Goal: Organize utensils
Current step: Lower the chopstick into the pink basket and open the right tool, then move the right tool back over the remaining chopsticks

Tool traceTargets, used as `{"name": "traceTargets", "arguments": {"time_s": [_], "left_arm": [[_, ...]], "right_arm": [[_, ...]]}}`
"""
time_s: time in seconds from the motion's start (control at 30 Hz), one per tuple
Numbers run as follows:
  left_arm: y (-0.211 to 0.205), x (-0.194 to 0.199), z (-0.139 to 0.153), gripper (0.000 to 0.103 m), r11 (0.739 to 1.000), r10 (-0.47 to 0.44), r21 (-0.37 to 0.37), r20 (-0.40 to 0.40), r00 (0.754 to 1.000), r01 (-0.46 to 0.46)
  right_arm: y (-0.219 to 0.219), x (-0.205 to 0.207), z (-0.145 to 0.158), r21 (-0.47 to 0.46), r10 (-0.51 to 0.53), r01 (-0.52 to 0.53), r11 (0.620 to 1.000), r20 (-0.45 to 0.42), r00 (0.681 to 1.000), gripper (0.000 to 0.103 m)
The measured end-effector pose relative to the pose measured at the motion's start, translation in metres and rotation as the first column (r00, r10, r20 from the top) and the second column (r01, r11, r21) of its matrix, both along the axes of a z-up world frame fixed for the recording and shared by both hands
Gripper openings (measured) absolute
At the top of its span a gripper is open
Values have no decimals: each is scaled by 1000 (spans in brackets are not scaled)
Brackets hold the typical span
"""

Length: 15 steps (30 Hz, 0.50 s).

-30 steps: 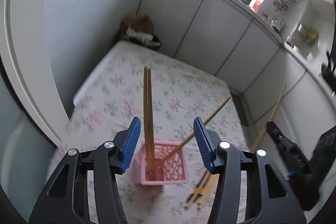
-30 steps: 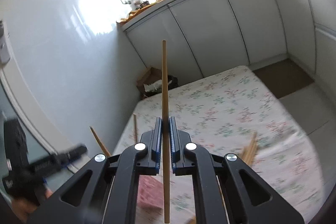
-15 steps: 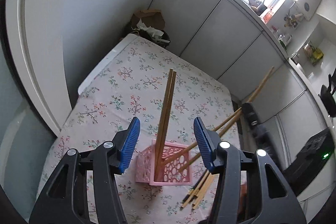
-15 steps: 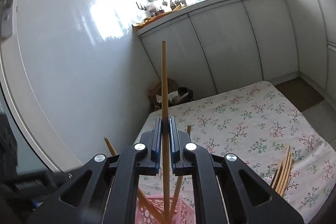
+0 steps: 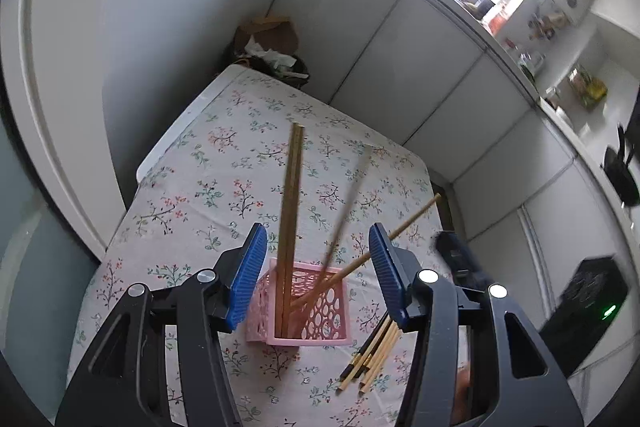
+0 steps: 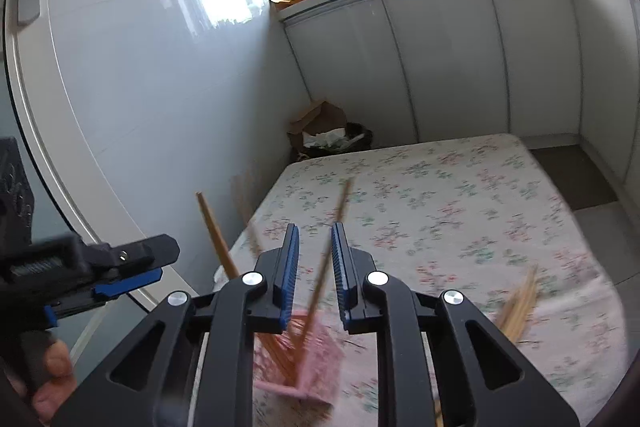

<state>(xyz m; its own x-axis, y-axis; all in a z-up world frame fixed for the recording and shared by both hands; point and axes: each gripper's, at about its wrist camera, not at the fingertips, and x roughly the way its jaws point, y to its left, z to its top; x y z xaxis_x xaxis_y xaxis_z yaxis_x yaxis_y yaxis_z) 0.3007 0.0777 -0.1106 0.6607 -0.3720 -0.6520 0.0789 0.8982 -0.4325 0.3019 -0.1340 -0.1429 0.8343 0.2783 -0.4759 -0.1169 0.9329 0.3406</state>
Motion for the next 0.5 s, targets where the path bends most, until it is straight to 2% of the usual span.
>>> {"name": "traceTargets", "arguments": {"time_s": [0.1,0.13,0.2,0.27,0.33,0.37,0.4,0.47,0.5], "left_arm": [[-15,-5,3,50,999,-40,19,19,999,40],[-22,-8,4,50,998,-57,34,29,998,56],[-37,-12,6,50,994,-90,71,44,995,87],[-58,-18,7,50,985,-141,110,56,988,135],[-80,-26,9,50,970,-206,144,70,976,194],[-93,-31,9,54,959,-245,164,75,967,230],[-102,-34,8,62,950,-274,178,75,959,257],[-127,-41,1,68,923,-335,225,64,940,313],[-141,-44,-6,68,907,-359,252,45,932,337]], "right_arm": [[-39,-11,13,-3,-36,36,999,-72,997,23],[-51,-13,14,-5,-51,51,999,-93,994,32],[-77,-16,9,-25,-90,87,996,-147,985,42],[-98,-18,-4,-33,-124,120,992,-190,974,42],[-120,-12,-30,-21,-164,166,986,-334,928,42],[-127,-8,-44,-10,-168,181,984,-419,892,42],[-136,-5,-61,26,-152,192,981,-509,847,42],[-151,-3,-87,140,-98,226,964,-603,792,42],[-155,-3,-95,164,-86,240,957,-630,772,42]]}}
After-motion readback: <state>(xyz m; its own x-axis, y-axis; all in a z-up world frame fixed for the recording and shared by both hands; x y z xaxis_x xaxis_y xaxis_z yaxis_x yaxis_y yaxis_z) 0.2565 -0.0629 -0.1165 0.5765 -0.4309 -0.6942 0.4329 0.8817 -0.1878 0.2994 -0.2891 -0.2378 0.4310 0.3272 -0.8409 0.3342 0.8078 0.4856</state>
